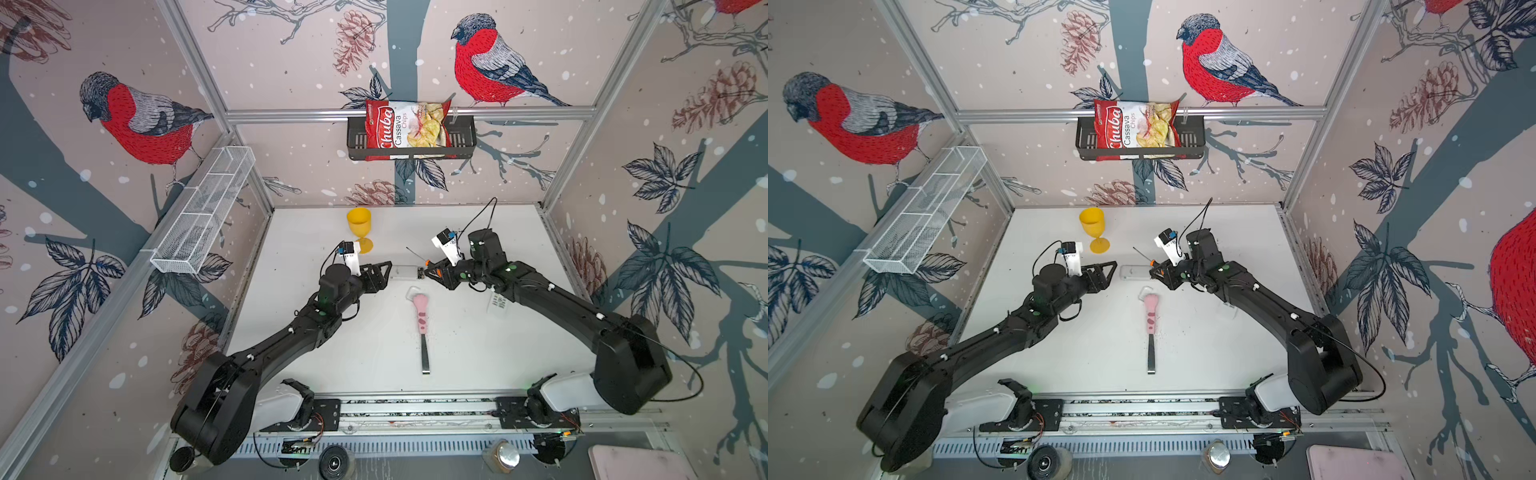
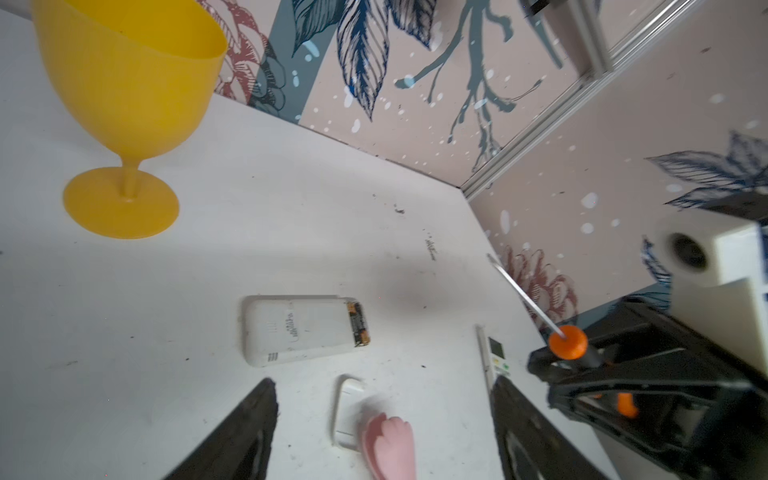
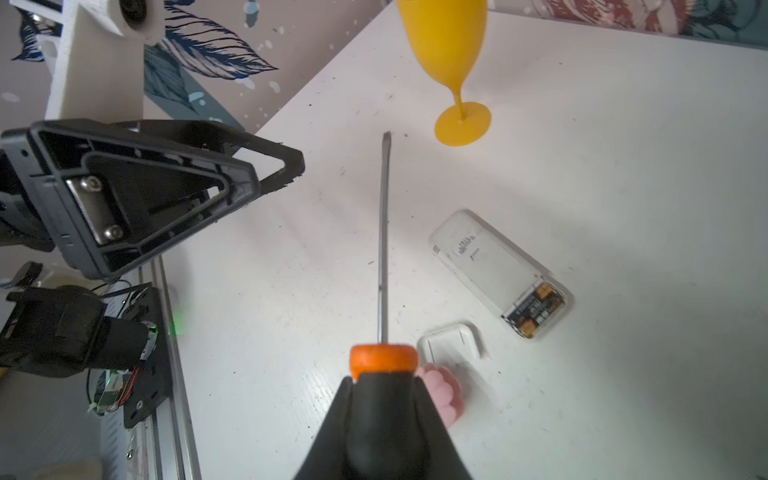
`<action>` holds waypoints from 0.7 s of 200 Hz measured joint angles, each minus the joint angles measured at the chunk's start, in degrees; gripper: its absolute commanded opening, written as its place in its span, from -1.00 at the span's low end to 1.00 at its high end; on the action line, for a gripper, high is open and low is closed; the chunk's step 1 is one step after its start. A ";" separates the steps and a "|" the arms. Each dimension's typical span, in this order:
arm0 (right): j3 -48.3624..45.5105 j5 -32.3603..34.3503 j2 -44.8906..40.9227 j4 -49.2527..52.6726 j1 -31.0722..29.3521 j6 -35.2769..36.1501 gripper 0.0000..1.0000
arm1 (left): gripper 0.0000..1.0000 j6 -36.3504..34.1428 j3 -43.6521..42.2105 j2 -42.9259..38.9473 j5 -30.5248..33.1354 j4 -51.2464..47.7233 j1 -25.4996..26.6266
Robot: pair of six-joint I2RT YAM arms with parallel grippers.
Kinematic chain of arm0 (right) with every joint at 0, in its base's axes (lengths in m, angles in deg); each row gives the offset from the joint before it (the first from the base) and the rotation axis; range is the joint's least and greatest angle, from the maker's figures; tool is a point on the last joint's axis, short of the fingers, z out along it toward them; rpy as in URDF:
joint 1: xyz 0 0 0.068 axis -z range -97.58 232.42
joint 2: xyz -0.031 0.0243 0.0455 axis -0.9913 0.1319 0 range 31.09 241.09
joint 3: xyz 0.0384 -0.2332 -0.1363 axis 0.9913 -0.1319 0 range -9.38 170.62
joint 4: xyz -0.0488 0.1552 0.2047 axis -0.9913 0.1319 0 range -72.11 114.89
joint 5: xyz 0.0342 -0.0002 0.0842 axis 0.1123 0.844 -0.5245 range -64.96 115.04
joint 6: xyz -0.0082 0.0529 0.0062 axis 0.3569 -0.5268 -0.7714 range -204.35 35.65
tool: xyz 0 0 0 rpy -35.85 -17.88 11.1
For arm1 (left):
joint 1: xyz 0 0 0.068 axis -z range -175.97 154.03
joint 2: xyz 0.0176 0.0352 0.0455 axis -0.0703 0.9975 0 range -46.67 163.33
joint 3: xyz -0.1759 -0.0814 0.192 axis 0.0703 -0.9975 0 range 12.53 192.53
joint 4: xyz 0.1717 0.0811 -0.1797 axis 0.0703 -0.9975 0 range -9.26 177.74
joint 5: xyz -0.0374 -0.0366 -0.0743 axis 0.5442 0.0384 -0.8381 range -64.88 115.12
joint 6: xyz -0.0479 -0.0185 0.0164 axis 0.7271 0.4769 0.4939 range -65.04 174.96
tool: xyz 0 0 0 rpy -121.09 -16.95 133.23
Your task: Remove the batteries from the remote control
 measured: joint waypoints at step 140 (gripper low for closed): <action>5.46 -4.09 5.22 -4.00 -6.99 2.60 -1.00 | 0.01 14.51 0.52 6.12 -9.68 19.37 0.72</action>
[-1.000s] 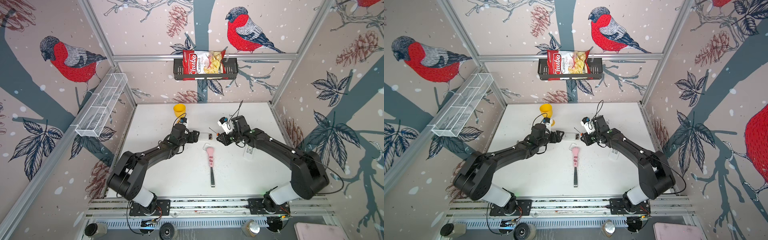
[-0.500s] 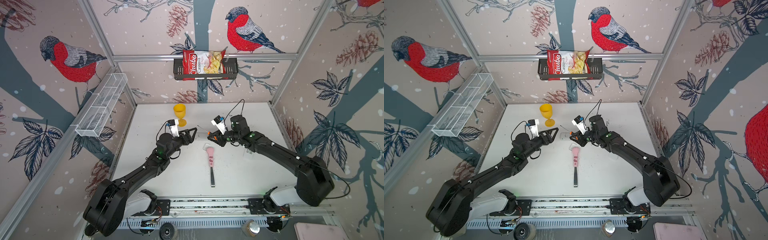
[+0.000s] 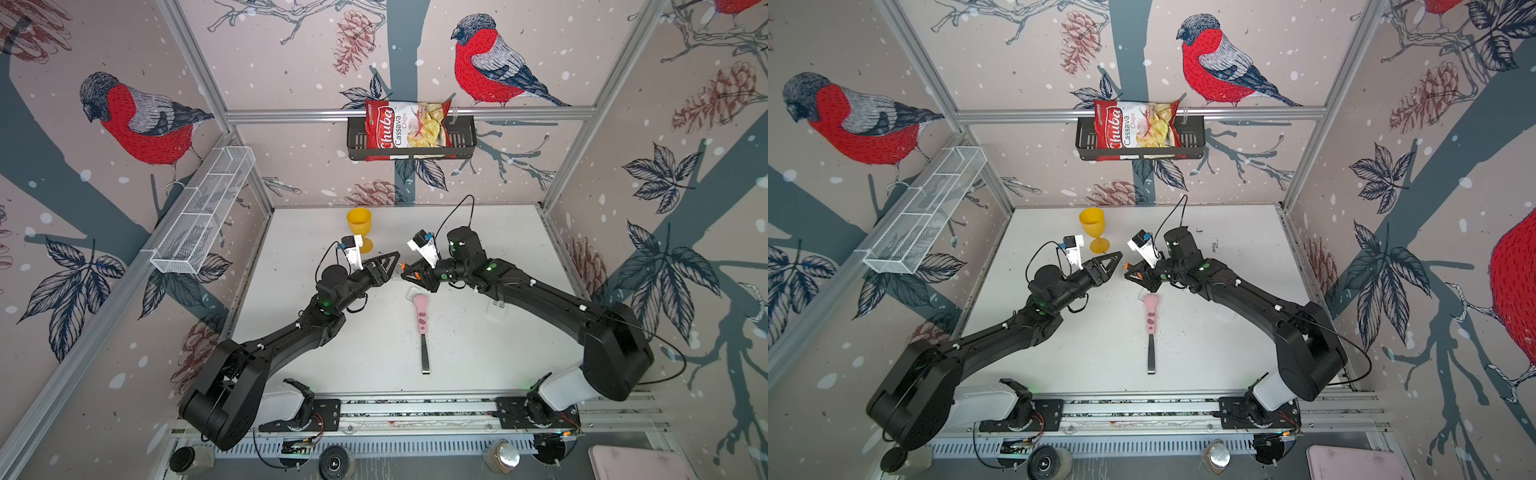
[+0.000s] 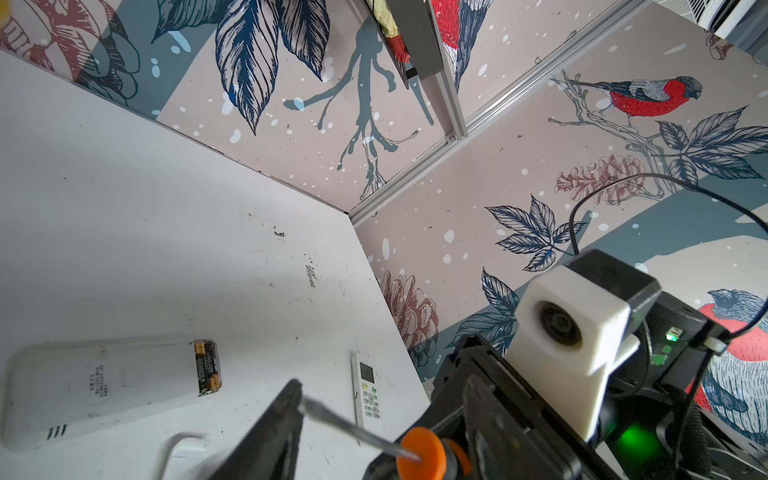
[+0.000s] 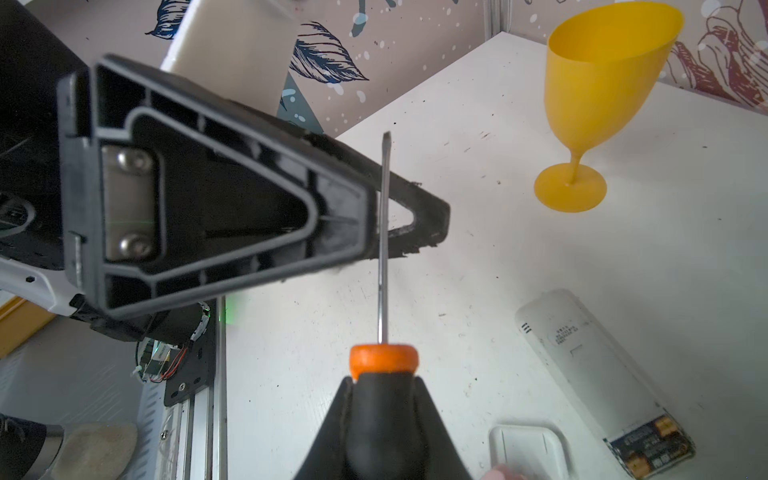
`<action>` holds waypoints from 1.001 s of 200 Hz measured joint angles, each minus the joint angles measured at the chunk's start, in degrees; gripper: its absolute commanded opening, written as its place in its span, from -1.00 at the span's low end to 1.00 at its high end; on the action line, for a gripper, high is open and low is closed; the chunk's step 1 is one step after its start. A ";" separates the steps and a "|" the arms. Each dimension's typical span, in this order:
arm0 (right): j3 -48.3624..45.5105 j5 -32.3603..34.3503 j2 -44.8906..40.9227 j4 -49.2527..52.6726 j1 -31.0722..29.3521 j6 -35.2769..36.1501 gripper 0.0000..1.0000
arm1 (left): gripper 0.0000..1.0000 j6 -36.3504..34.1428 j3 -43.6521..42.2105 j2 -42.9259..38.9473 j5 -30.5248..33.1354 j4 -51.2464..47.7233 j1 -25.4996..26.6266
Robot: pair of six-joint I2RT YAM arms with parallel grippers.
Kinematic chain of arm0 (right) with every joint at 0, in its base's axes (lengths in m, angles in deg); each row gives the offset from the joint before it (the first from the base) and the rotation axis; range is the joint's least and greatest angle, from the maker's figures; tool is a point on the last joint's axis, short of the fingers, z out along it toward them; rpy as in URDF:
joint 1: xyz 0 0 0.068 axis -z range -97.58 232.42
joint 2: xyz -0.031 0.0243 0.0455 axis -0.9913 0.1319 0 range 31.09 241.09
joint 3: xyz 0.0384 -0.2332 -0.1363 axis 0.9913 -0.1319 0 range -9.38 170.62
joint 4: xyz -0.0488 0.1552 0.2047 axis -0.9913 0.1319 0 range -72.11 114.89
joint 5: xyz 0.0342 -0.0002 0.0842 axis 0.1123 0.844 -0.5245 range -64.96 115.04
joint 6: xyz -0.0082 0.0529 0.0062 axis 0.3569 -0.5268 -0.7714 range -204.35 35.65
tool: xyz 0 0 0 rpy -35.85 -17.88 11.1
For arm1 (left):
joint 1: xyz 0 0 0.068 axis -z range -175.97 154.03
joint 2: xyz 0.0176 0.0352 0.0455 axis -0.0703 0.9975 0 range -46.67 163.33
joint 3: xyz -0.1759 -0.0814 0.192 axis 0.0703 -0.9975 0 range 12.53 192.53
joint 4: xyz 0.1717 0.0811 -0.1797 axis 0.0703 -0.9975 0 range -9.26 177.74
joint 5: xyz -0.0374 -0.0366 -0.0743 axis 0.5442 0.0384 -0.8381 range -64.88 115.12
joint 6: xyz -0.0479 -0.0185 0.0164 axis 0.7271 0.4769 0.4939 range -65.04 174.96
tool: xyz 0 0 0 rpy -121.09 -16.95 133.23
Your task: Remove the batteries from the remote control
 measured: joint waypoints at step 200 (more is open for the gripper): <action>-6.75 -1.77 -1.57 -11.69 2.21 -1.11 0.32 | -1.00 8.15 -0.39 6.32 0.39 12.09 0.37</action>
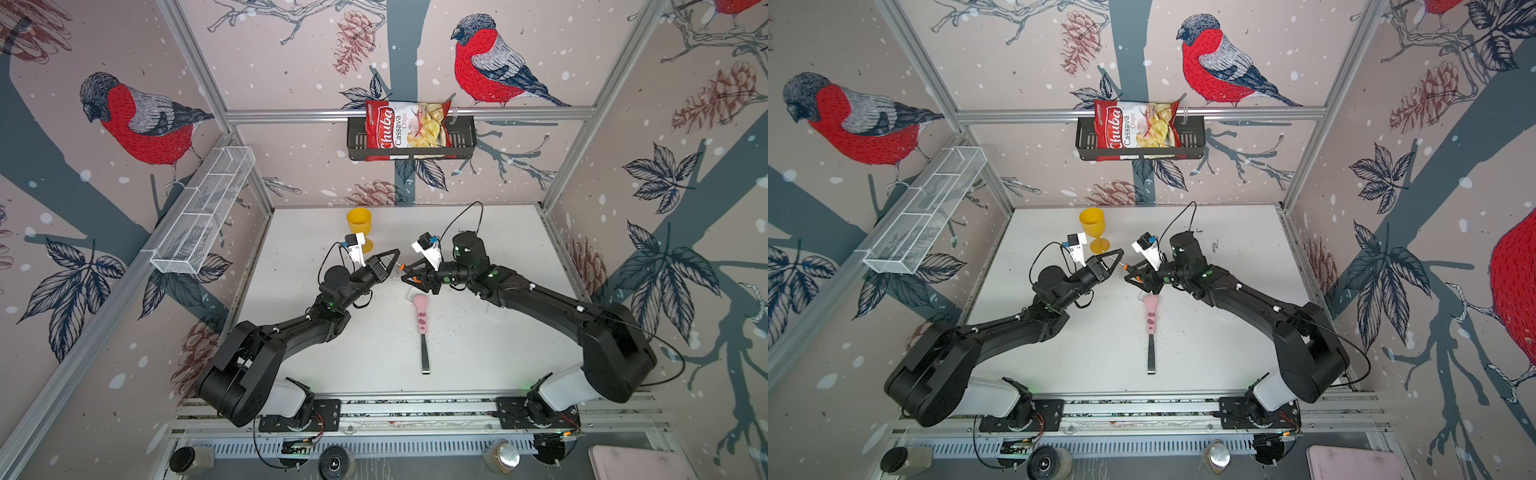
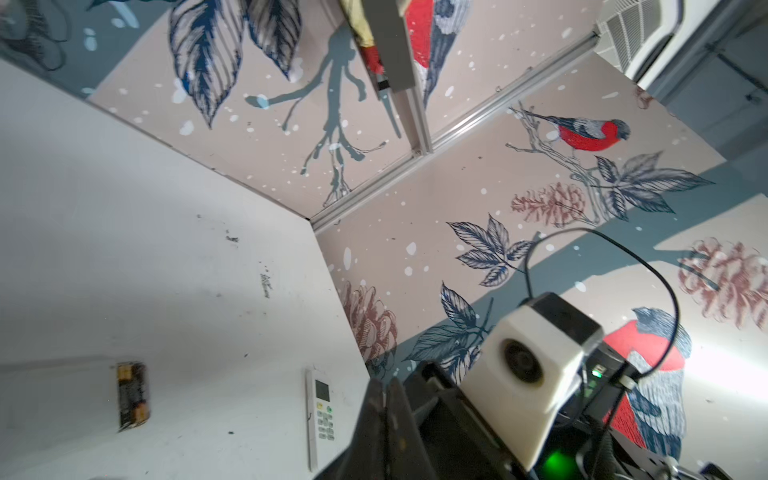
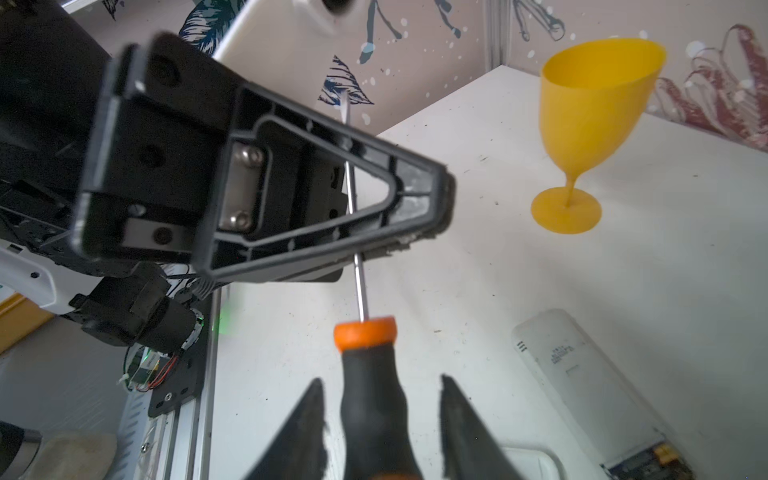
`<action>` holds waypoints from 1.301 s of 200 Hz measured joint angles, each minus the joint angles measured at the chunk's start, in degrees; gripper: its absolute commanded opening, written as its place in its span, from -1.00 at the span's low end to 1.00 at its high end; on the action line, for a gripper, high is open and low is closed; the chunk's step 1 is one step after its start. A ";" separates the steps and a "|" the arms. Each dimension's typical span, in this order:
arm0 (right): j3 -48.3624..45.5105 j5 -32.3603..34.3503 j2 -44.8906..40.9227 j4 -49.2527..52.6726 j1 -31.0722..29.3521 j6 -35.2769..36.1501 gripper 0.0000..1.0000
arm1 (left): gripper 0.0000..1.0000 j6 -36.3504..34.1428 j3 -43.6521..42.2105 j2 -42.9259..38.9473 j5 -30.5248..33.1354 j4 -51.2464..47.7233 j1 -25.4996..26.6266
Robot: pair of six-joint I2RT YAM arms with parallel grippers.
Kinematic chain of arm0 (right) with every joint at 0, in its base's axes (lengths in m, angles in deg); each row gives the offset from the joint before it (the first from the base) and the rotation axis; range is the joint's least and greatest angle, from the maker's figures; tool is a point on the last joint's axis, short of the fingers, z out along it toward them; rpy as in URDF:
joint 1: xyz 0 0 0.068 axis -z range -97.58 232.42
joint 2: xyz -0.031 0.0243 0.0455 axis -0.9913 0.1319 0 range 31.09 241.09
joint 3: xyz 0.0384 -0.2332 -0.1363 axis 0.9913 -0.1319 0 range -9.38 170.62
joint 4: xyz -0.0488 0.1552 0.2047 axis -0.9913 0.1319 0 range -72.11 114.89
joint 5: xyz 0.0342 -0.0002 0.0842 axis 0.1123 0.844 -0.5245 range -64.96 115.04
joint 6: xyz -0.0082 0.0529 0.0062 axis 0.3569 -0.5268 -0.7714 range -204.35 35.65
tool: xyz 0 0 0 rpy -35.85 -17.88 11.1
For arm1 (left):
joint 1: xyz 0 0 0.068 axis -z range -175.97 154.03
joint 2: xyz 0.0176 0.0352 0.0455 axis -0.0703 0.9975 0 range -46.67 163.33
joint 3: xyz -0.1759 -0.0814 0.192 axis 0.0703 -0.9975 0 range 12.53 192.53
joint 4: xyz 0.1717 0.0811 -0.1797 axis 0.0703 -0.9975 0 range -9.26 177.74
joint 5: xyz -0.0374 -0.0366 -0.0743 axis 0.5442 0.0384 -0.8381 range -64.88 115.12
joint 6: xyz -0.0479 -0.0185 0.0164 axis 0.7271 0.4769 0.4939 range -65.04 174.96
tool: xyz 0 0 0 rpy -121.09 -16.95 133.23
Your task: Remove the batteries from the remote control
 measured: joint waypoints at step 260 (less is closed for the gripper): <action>-8.55 -7.32 3.34 -36.26 4.09 -21.79 0.47 | -1.00 22.84 -0.31 16.65 12.85 25.24 2.84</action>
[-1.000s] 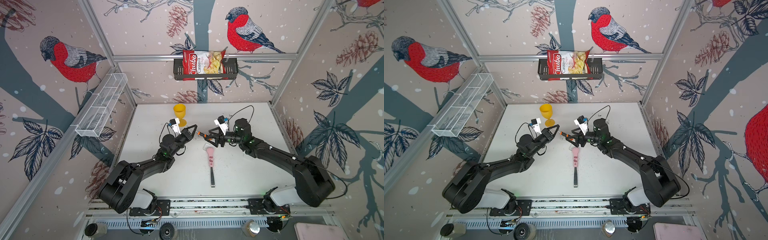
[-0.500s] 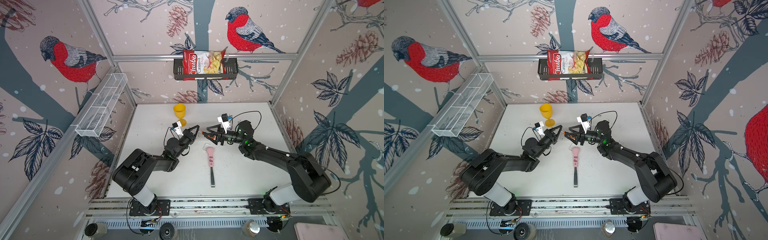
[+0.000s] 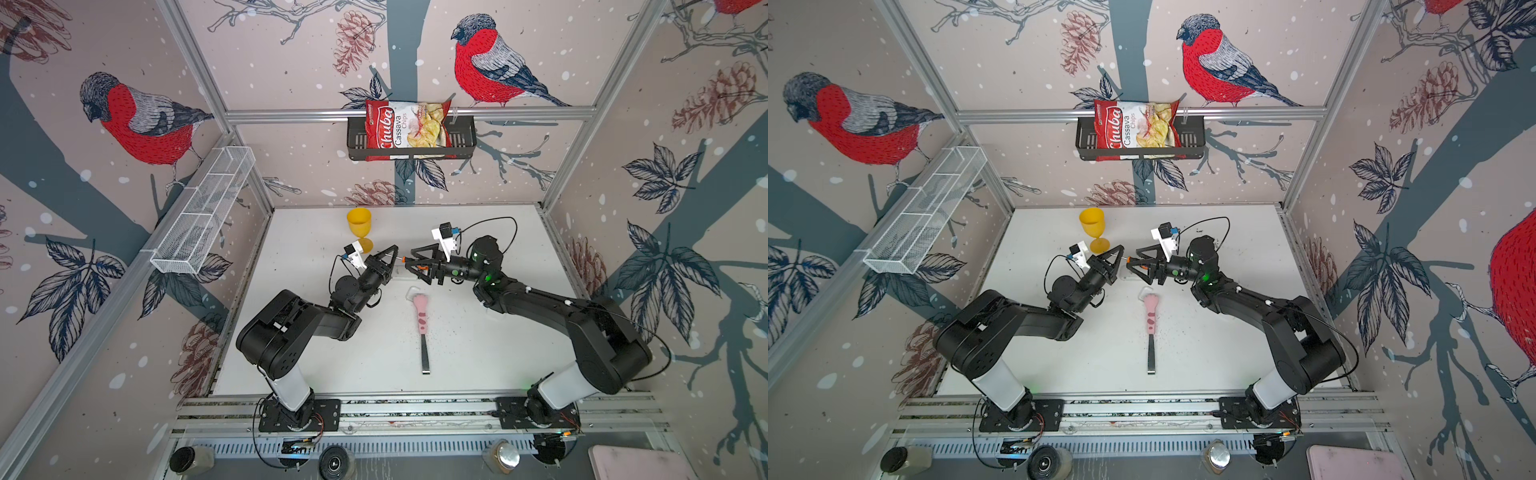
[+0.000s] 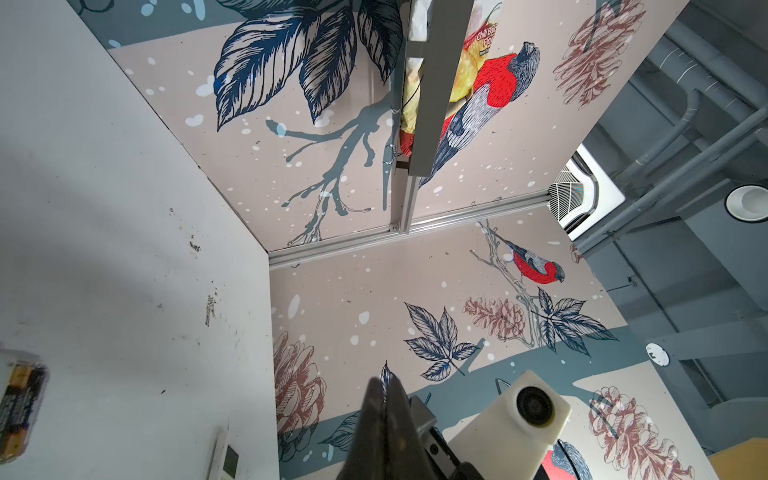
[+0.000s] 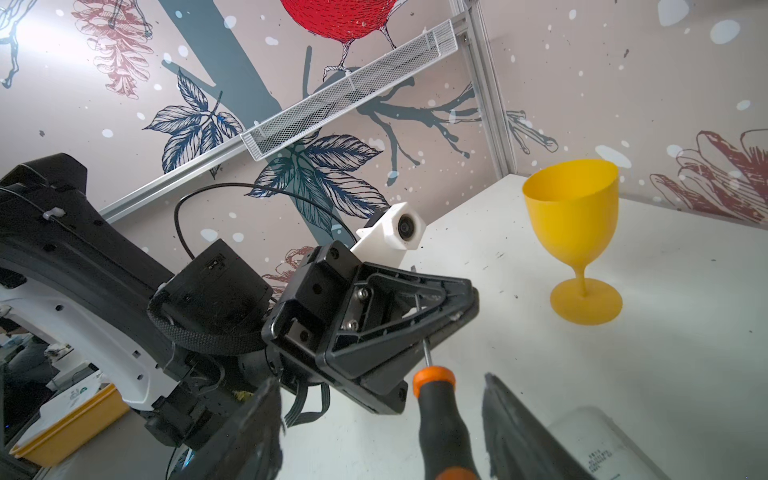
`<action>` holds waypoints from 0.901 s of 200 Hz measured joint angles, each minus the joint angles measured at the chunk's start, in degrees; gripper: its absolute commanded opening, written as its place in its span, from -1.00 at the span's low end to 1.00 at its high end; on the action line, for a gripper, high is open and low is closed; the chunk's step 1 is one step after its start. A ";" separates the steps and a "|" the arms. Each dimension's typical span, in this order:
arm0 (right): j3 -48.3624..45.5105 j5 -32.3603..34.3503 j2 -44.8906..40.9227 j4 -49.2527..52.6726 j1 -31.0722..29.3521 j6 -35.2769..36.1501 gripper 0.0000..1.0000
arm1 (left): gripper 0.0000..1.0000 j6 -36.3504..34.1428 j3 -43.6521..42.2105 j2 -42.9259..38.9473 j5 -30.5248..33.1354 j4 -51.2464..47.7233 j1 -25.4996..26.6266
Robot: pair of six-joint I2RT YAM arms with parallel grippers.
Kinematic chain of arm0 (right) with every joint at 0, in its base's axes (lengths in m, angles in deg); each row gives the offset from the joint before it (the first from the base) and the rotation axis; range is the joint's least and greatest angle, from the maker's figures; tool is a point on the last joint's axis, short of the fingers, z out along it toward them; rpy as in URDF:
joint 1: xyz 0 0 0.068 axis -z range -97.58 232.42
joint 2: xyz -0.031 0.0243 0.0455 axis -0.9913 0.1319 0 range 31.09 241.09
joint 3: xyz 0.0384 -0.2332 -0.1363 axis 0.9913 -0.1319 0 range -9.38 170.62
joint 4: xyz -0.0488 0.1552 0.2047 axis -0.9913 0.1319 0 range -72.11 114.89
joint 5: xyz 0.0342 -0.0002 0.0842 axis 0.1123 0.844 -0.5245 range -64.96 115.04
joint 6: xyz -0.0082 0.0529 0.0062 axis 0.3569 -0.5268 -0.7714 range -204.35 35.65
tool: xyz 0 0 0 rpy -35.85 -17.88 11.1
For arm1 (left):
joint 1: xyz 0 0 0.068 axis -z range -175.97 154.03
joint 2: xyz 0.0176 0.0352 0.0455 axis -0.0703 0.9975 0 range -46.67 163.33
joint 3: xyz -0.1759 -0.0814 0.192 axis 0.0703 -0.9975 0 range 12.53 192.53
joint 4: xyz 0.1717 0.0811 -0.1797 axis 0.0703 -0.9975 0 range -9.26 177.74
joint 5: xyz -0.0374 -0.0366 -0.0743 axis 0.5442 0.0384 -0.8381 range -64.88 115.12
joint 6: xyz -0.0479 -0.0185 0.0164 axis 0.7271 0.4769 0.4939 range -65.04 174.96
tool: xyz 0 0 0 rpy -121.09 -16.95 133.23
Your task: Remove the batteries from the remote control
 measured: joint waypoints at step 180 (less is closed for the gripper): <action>2.03 -1.49 2.08 1.64 1.75 -0.52 -0.50 | -1.00 0.52 4.92 2.97 1.29 2.64 3.26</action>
